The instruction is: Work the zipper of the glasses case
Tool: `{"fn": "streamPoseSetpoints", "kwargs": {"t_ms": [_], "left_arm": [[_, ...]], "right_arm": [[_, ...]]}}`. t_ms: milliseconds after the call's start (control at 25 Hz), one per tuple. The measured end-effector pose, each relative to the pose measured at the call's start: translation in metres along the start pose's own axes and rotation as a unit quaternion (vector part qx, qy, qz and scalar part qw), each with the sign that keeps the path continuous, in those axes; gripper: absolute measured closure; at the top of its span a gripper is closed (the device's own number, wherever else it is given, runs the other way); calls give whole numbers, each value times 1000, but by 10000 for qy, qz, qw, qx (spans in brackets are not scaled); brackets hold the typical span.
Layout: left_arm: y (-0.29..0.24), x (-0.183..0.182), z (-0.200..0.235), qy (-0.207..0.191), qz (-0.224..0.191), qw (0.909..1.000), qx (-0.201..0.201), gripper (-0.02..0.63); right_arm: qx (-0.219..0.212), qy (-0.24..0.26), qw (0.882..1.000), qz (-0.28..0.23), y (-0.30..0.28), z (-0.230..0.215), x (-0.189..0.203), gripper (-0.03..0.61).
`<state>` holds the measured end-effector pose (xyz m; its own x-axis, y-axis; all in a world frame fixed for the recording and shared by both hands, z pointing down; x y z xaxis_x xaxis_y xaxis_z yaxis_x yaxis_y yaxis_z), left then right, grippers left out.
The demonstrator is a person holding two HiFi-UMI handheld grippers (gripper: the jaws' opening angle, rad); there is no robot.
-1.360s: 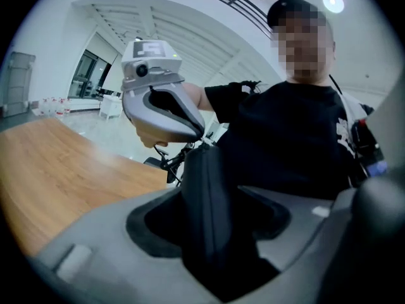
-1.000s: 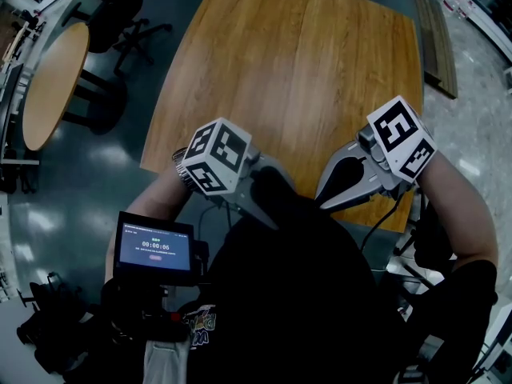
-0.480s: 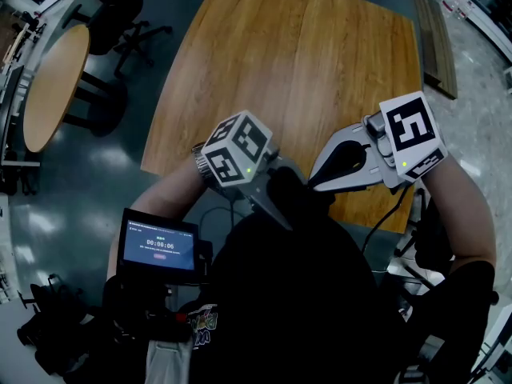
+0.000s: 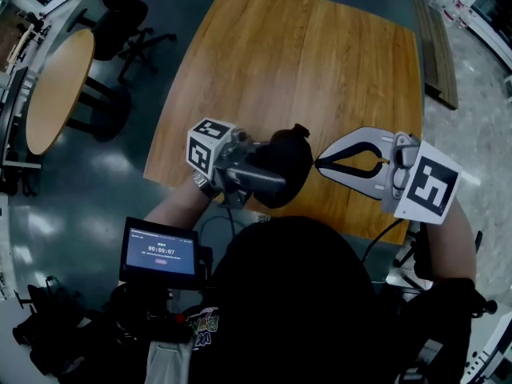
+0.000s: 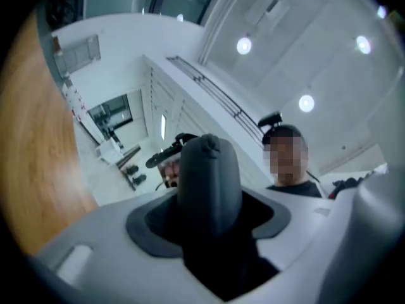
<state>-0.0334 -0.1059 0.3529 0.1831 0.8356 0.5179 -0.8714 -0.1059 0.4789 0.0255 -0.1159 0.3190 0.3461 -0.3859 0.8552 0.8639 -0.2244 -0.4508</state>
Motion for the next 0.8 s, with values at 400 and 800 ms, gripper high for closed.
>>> {"fn": "streamPoseSetpoints", "kwargs": {"t_ms": [400, 800], "left_arm": [[76, -82, 23, -33, -4947, 8600, -1249, 347], [90, -64, 53, 98, -5850, 7798, -2227, 354]], "right_arm": [[2145, 218, 9756, 409, -44, 11, 43, 574], [2550, -162, 9663, 325, -63, 25, 65, 575]]}}
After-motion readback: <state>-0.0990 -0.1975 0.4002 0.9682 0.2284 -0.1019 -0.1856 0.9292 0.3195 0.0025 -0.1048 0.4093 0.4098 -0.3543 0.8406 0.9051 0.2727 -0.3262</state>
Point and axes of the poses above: the fingertips, and each gripper's own axes: y backward along the fingers, z to its left, x out of its underside, the point moved 3 cm from there along y, backward along the fingers, and after that the axes turned 8 degrees about y, right-handed, at the moved point
